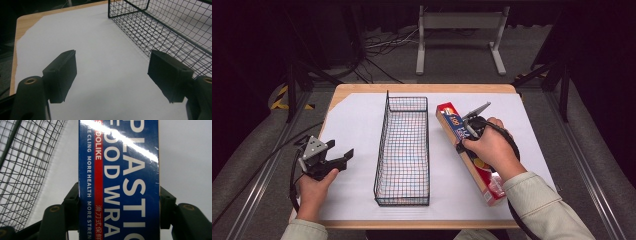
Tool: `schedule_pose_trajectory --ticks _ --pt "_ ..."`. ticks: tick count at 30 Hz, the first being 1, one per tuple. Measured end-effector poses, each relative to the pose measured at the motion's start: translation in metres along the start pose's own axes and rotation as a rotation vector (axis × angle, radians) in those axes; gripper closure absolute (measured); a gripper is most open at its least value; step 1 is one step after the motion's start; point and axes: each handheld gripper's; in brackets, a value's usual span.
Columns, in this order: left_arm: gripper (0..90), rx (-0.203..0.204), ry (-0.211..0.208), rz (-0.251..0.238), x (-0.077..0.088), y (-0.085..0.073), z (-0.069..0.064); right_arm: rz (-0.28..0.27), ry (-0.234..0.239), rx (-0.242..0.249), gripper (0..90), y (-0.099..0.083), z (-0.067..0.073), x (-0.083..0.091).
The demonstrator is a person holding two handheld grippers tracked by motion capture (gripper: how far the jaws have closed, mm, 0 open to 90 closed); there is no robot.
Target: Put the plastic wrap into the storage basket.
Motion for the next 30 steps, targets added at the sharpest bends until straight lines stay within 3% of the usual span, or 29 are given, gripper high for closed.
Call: schedule_pose_trajectory --ticks 11,16,24,30 --pt "23.5 0.019 -0.001 -0.021 -0.001 0.0 0.001 -0.025 -0.017 -0.007 40.1 0.008 0.017 0.019" --pt "23.4 0.025 0.001 -0.019 -0.003 0.0 0.001 -0.04 -0.009 -0.044 40.1 0.01 0.029 0.023" --pt "23.5 -0.017 0.002 0.005 -0.01 0.001 -0.006 -0.049 -0.001 -0.083 40.1 0.017 0.046 0.028" --pt "23.4 -0.023 0.004 0.014 -0.012 0.0 -0.007 -0.057 0.003 -0.131 40.1 0.024 0.062 0.034"
Point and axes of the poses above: each handheld gripper's, and its own axes: x roughly backward along the jaws, y roughly out of its top, z roughly to its left, and after that the axes turned 11 degrees about -x, right-handed
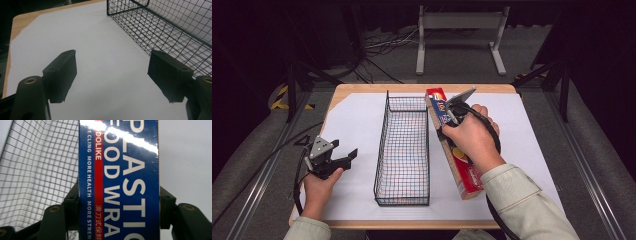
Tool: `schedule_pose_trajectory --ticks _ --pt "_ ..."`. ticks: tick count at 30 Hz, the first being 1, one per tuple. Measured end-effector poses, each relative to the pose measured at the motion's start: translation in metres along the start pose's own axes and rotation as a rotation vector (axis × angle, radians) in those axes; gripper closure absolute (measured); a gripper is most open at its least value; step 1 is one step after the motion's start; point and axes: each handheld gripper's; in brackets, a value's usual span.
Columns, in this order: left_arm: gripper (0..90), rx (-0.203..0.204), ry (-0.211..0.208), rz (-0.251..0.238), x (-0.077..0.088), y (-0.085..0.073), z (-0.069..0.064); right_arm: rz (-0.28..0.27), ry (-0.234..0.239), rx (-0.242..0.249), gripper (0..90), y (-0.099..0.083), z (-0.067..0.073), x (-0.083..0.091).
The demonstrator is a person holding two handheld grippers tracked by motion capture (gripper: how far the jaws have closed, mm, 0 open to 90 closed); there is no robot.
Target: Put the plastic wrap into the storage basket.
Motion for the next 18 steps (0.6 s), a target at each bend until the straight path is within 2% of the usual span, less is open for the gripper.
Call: schedule_pose_trajectory --ticks 8,12,18 --pt "23.5 -0.026 0.016 -0.002 -0.002 0.0 -0.003 -0.004 -0.001 -0.054 40.1 0.006 0.018 0.007" --pt "23.4 -0.03 0.018 -0.012 -0.002 0.0 -0.003 0.005 0.016 -0.091 40.1 0.011 0.027 0.008" --pt "23.5 -0.037 0.019 -0.009 -0.003 0.0 -0.004 0.009 0.036 -0.115 40.2 0.016 0.038 0.007"
Point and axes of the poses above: each handheld gripper's, and its own axes: x roughly backward along the jaws, y roughly out of its top, z roughly to its left, and after that the axes turned 11 degrees about -x, right-handed
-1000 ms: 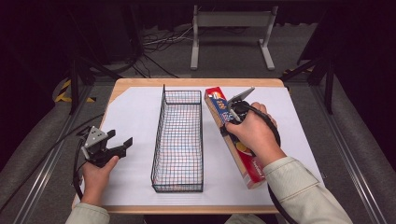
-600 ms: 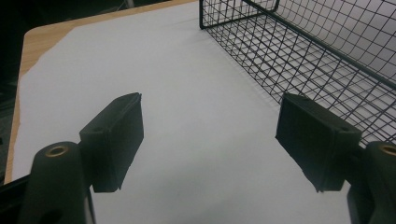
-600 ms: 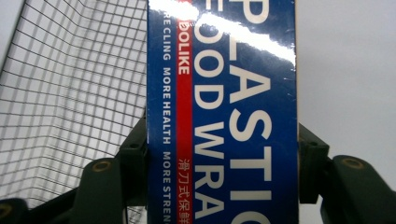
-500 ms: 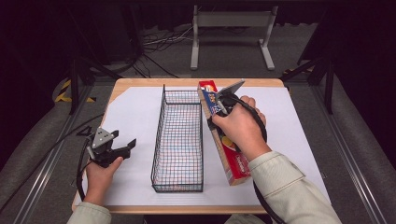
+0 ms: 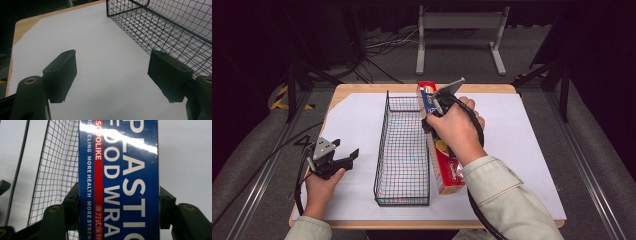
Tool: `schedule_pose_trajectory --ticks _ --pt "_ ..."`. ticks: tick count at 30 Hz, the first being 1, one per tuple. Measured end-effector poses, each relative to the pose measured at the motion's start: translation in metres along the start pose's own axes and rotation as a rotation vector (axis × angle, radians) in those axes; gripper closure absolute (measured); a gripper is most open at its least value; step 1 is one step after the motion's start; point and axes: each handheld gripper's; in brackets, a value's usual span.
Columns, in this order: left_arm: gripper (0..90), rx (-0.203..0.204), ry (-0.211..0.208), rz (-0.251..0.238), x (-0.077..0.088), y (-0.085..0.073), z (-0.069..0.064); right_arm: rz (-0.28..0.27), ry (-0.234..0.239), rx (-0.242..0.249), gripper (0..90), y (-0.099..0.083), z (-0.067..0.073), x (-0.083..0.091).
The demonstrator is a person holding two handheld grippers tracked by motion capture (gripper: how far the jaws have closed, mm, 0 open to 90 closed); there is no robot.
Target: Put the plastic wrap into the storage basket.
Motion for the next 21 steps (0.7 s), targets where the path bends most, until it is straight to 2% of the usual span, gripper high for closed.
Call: schedule_pose_trajectory --ticks 8,12,15,21 --pt "23.5 -0.001 0.009 -0.002 0.001 0.0 0.0 -0.01 -0.013 -0.005 40.1 0.001 0.015 -0.007" --pt "23.6 -0.002 0.01 -0.005 0.003 0.0 -0.001 -0.017 -0.01 -0.02 40.1 0.001 0.022 -0.011" --pt "23.8 0.005 0.015 -0.014 0.006 -0.001 -0.002 -0.019 -0.003 -0.049 40.1 0.001 0.028 -0.014" --pt "23.8 0.006 0.027 -0.016 0.011 -0.002 -0.002 -0.016 -0.015 -0.05 40.0 -0.003 0.038 -0.018"
Point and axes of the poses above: each handheld gripper's, and its own axes: x roughly backward along the jaws, y roughly out of its top, z roughly to its left, and after that the axes turned 11 degrees about -x, right-handed
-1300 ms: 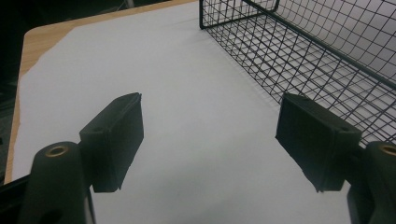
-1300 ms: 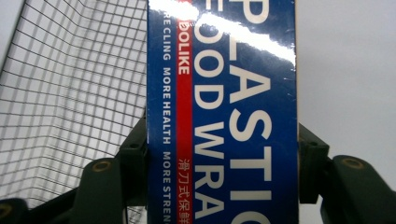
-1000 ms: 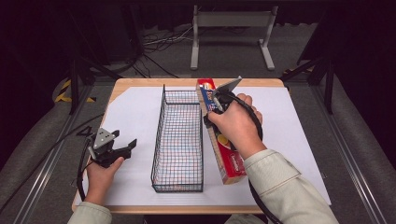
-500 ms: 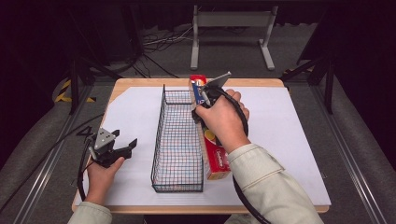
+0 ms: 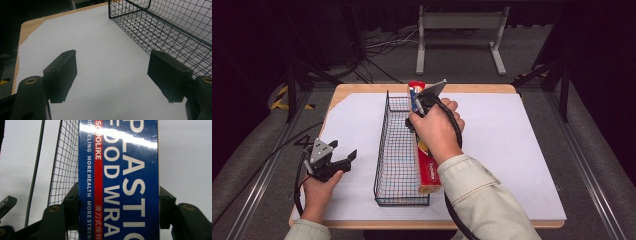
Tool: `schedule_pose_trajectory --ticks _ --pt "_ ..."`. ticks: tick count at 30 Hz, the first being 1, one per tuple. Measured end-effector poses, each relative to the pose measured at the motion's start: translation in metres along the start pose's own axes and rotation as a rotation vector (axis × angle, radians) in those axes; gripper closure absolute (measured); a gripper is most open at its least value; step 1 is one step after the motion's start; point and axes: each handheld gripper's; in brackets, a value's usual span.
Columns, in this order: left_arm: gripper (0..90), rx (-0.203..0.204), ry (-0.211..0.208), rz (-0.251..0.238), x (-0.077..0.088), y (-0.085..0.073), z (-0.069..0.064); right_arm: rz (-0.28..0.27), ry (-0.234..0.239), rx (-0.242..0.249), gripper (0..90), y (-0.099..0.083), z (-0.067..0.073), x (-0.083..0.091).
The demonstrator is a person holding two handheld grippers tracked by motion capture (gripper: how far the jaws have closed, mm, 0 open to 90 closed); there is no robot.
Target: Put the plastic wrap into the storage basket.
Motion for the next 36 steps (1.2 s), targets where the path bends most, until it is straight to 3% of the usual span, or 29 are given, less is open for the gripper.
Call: schedule_pose_trajectory --ticks 12,21,25,36 --pt "23.8 -0.011 0.017 0.015 0.002 -0.003 -0.001 0.011 0.027 -0.057 39.9 0.003 0.01 -0.01" --pt "23.9 -0.012 0.023 0.011 0.002 -0.003 0.0 0.007 0.007 -0.057 39.9 0.001 0.021 -0.023" --pt "23.9 -0.012 0.027 0.013 0.002 -0.003 0.0 0.007 0.022 -0.055 39.8 -0.001 0.024 -0.031" --pt "25.0 -0.015 0.039 0.018 0.0 -0.003 0.0 -0.001 0.005 -0.047 39.8 -0.006 0.022 -0.05"
Point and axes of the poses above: each handheld gripper's, and its own axes: x roughly backward along the jaws, y roughly out of its top, z roughly to its left, and after that the axes turned 11 degrees about -x, right-handed
